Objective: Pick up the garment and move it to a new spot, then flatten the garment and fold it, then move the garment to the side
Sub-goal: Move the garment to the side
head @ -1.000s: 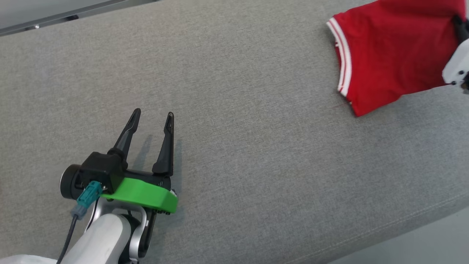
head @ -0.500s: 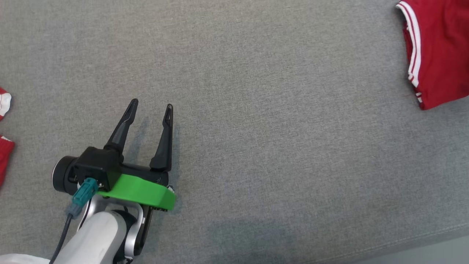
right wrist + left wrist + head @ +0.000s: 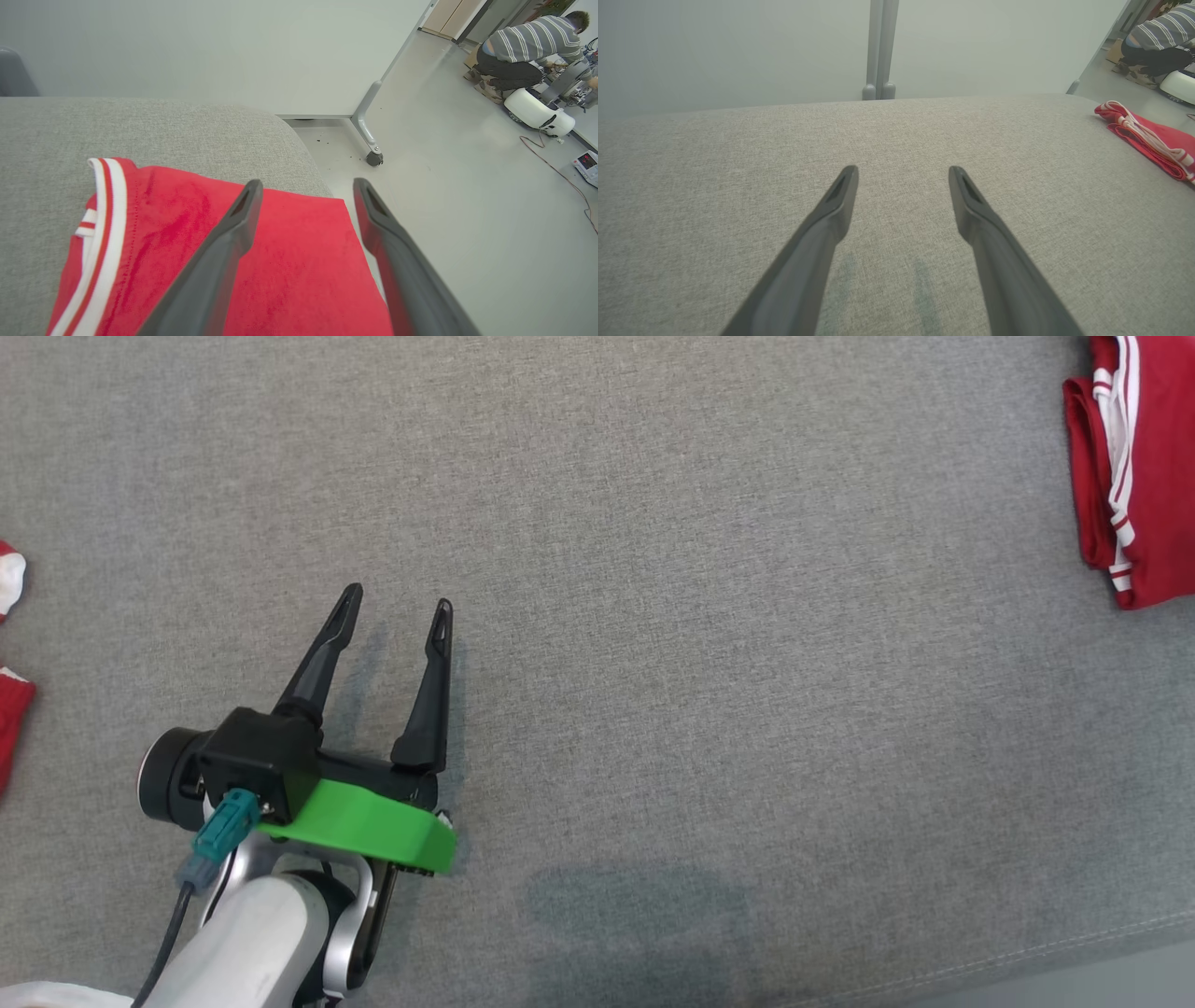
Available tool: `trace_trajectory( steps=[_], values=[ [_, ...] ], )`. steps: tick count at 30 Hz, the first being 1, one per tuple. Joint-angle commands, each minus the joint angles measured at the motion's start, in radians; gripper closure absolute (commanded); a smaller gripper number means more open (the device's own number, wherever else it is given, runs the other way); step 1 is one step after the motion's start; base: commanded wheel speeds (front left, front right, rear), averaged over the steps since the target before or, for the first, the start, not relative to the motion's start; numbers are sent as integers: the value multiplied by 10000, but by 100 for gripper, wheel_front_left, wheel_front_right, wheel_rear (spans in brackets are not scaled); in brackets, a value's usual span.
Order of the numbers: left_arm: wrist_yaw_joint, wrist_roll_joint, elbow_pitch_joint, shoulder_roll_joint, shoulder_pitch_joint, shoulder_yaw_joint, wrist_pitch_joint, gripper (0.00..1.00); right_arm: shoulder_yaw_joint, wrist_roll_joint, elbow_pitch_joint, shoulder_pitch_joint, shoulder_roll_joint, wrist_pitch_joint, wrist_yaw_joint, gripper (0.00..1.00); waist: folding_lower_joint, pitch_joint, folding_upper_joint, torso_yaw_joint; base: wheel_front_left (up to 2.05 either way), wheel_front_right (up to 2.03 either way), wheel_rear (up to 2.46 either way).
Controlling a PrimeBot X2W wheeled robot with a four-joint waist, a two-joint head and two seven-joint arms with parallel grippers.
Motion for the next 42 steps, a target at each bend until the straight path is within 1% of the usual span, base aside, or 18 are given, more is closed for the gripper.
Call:
trace_trajectory(
  steps=[1,4,8,12,14,20,21,24,30,32,37,42],
  values=[
    [72,70,-16,93,-30,-3,-12,0,-166,-206,-27,70,186,-87,-7,0,-1,-63,38,-53,0,0,0],
    [64,18,21,80,19,-21,-18,0,-335,-410,-113,147,536,-134,-7,0,-1,-188,38,-103,0,0,0],
    [39,-72,98,15,52,3,-92,0,-202,-468,-331,147,889,-189,-7,0,-1,-425,38,-122,0,0,0],
    [-28,-267,266,-67,98,116,-275,0,224,-239,-710,174,1245,-214,-7,0,-1,-776,38,-105,0,0,0],
    [-39,-338,333,-95,116,145,-319,0,372,-132,-875,215,1308,-215,-7,0,-1,-884,38,-91,0,0,0],
    [-125,-699,904,-234,312,348,-611,0,1548,760,-1971,728,1647,-198,-7,0,-1,-1657,38,65,0,0,0],
    [-113,-795,1111,-269,400,412,-688,0,1963,1114,-2353,991,1709,-201,-7,0,-1,-1959,38,133,0,0,0],
    [-116,-1008,1369,-345,572,522,-821,0,2522,1666,-2862,1493,1789,-200,-7,0,-1,-2433,38,280,0,0,0],
    [-101,-1370,1850,-521,1083,828,-1106,0,3211,2628,-3886,2709,1977,-152,-5,0,-1,-3372,38,588,0,0,0],
    [-98,-1481,2005,-578,1330,952,-1214,0,3280,2843,-4290,3212,2070,-123,-7,0,-1,-3671,38,684,0,0,0],
    [-73,-1691,2250,-687,2064,1230,-1393,0,3251,2851,-5515,4637,2355,155,-7,0,-1,-4312,38,899,0,0,0],
    [-72,-1749,2342,-776,2811,1576,-1474,0,2954,2689,-7159,6242,2994,601,-5,0,-1,-4730,38,1062,0,0,0]
  ],
)
